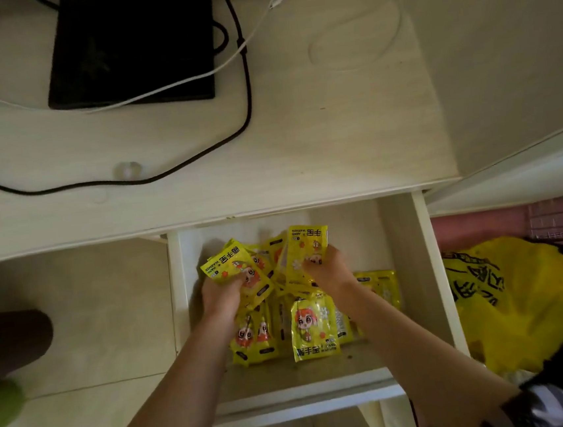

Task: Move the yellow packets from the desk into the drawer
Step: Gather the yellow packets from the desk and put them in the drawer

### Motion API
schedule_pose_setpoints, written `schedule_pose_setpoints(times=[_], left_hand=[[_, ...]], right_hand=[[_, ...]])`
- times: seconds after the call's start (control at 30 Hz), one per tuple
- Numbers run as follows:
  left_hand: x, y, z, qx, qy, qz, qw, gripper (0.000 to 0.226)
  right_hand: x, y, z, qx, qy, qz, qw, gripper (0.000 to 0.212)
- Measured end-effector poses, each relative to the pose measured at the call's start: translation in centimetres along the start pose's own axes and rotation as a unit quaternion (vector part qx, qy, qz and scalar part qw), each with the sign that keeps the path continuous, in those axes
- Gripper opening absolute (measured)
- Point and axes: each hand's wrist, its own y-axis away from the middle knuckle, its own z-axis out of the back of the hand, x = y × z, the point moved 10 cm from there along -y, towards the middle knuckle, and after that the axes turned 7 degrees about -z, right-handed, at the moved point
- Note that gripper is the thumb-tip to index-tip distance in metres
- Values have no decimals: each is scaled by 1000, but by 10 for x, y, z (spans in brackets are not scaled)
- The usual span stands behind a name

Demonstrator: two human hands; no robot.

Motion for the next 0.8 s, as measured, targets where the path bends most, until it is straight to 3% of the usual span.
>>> schedule_pose_setpoints(times=[0.2, 0.4, 0.53, 0.8], left_hand=[[-12, 7, 7, 0, -127, -52, 991, 14], [-21, 27, 18, -13, -175, -63, 983, 32], [-31, 52, 25, -7, -202, -80, 976, 36], [-56, 112, 64, -46, -153, -151, 976, 31]], right_hand=[[-19, -1, 21, -40, 44, -45, 997, 26], [-24, 20, 40, -58, 64, -52, 995, 57], [-25, 43, 46, -45, 84, -52, 994, 53], [1, 112, 36, -28, 187, 72, 979, 55]])
